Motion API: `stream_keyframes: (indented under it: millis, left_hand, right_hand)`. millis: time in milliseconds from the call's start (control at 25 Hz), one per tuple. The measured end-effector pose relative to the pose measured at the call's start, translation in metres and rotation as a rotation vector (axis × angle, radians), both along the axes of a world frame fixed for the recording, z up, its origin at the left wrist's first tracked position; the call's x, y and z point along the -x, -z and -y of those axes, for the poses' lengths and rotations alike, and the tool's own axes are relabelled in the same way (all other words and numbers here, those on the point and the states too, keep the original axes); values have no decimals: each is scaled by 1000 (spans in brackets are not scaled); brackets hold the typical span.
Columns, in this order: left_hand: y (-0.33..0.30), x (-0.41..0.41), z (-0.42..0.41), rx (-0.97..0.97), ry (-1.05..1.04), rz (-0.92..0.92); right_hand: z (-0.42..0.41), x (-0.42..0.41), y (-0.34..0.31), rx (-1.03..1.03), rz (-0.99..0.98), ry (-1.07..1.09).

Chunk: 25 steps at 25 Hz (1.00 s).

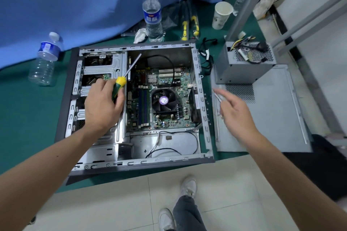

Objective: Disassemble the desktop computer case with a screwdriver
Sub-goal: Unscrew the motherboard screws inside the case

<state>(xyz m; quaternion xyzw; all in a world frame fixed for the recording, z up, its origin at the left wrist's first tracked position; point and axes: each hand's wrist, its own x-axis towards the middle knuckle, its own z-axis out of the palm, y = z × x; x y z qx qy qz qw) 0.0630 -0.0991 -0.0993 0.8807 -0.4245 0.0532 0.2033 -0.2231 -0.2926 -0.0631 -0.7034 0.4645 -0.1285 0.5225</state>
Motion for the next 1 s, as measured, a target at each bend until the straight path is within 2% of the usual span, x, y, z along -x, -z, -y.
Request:
stream_keyframes:
  millis: [40, 160, 440, 560, 760, 1000]
  left_hand:
    - [0, 0, 0, 0, -4, -5]
    - [1, 0, -1, -3, -13, -13]
    - [4, -1, 0, -25, -34, -19]
    - [3, 0, 1, -29, -45, -23]
    - [1, 0, 2, -34, -54, -23]
    - [-1, 1, 2, -43, -62, -28]
  right_hand:
    - [-1, 11, 12, -41, -69, 7]
    - [-13, 28, 55, -95, -295, -145]
    - [-9, 20, 90, -11, -555, -426]
    - [-10, 23, 88, -19, -526, -441]
    - [-9, 31, 81, -124, -404, -250]
    - [-8, 29, 81, -168, -388, -263]
